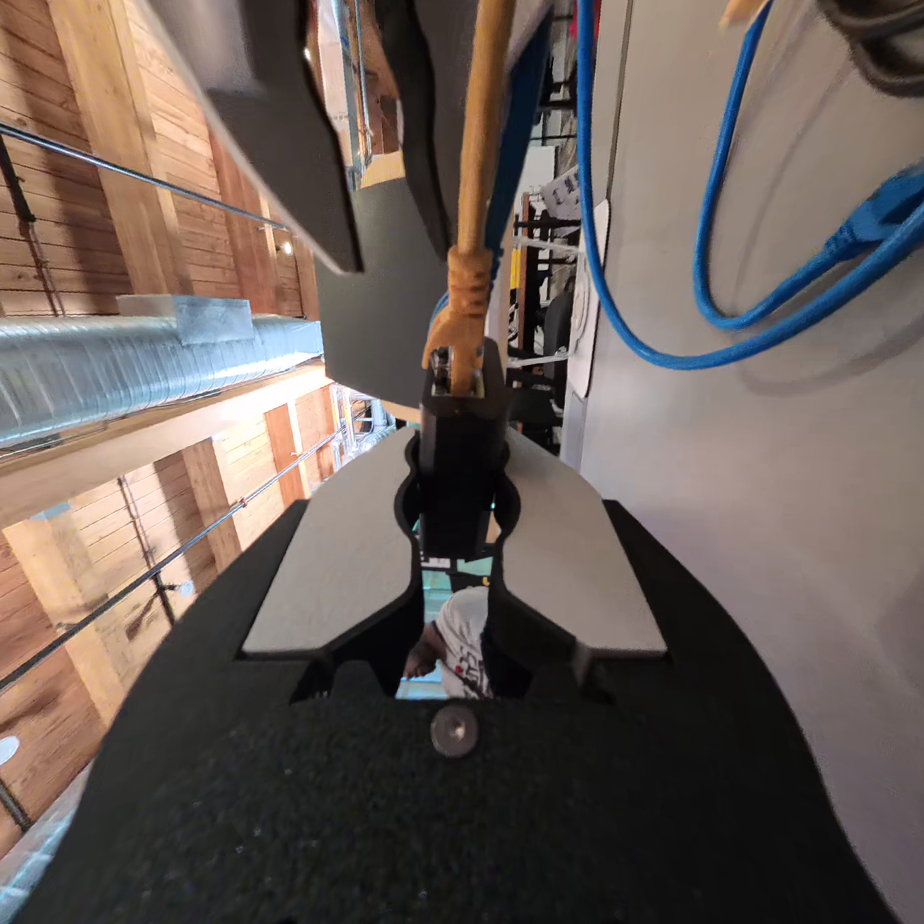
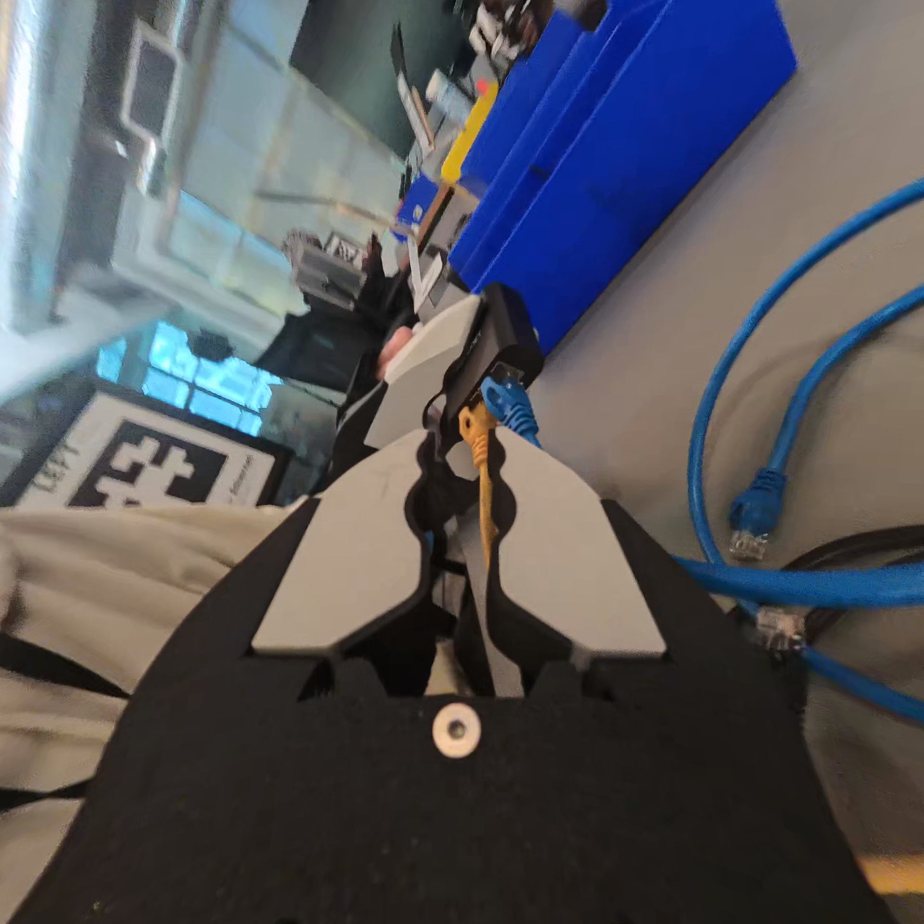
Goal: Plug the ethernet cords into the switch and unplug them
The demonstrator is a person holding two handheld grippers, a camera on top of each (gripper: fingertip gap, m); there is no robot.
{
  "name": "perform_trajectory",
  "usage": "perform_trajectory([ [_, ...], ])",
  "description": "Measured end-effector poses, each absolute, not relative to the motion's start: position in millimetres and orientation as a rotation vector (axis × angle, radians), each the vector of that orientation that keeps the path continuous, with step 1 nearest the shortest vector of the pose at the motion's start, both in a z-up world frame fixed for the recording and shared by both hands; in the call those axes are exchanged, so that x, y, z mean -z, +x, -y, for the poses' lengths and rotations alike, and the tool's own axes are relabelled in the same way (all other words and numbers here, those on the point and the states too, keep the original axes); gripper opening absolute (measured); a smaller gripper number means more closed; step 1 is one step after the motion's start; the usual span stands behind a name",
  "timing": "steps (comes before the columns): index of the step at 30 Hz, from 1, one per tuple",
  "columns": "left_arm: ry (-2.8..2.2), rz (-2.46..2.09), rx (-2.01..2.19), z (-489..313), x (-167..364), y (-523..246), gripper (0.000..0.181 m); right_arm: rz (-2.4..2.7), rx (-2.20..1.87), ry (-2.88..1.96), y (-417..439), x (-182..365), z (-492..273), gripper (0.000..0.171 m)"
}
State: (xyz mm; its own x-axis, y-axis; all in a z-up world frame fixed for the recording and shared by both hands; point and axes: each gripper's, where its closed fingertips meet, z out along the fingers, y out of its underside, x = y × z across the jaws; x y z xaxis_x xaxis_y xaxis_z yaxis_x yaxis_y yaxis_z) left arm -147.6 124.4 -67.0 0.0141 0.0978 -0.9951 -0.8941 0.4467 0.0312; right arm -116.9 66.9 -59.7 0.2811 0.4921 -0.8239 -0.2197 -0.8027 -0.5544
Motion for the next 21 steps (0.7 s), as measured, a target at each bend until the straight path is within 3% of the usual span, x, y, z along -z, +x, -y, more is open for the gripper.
perform_trajectory([
  [3, -0.812, -1.323, -0.948, -129, 71, -149, 0.024, 0.120, -1.457, -1.882, -107, 45, -74, 0.039],
  [8, -0.929, -1.423, -0.817, -129, 89, -145, 0.024, 0.727, -0.987, -1.827, -119, 23, -53, 0.027],
  [10, -0.987, -1.466, -0.731, -126, 95, -143, 0.024, 1.059, -0.678, -1.803, -124, 48, -52, 0.038],
  [13, -1.078, -1.518, -0.599, -119, 99, -140, 0.024, 1.414, -0.275, -1.672, -122, 80, -62, 0.024],
  [16, -1.134, -1.544, -0.563, -117, 101, -143, 0.024, 1.525, -0.155, -1.466, -128, 78, -66, 0.013],
  [19, -1.131, -1.567, -0.580, -115, 103, -146, 0.024, 1.569, -0.117, -1.457, -131, 81, -72, 0.030],
  [21, -1.161, -1.578, -0.569, -115, 108, -147, 0.024, 1.623, -0.084, -1.439, -132, 86, -73, 0.028],
])
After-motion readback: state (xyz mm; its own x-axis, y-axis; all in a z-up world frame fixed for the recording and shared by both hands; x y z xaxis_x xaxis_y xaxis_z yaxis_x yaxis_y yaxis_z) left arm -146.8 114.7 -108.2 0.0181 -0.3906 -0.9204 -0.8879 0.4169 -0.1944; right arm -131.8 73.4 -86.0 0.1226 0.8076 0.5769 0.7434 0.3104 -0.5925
